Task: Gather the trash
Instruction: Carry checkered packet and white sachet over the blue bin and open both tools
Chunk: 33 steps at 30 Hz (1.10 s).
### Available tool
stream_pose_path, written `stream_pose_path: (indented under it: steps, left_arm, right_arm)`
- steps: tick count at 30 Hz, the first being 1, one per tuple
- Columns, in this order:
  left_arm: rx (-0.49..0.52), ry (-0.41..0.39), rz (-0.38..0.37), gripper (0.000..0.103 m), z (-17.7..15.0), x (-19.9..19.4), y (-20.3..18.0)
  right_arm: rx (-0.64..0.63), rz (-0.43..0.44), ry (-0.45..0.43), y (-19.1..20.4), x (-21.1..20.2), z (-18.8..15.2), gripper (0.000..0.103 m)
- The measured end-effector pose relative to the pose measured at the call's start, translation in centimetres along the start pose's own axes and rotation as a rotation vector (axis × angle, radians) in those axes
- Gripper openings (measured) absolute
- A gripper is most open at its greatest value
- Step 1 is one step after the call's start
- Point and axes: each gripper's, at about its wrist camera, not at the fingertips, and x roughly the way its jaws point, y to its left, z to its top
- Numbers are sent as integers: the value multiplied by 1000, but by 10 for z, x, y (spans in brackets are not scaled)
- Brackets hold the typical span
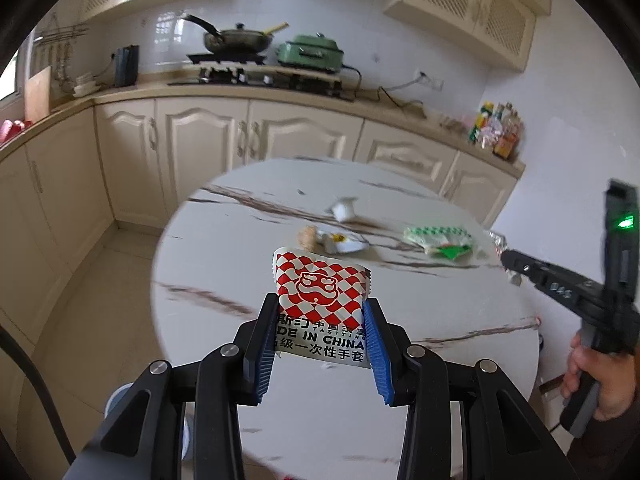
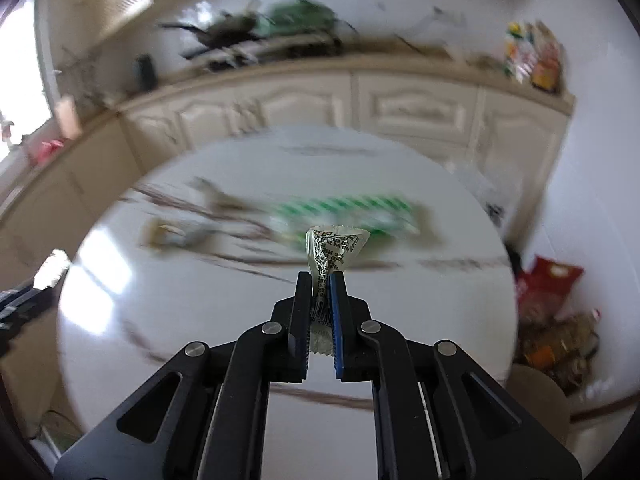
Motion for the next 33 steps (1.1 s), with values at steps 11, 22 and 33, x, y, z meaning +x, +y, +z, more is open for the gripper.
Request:
stream_pose_path:
  steps: [11, 22, 33]
  left_arm:
    - [-158, -47, 188, 37, -33, -104, 125]
    - [-377, 153, 332, 37, -106, -102, 275]
    - [-497, 409, 367, 44, -157, -3, 375]
  right_arm:
    - [-317, 402, -63, 227, -26, -5, 9]
    - [-553, 611, 215, 420, 87, -90, 9]
    - [-540, 589, 532, 467, 253, -164, 10]
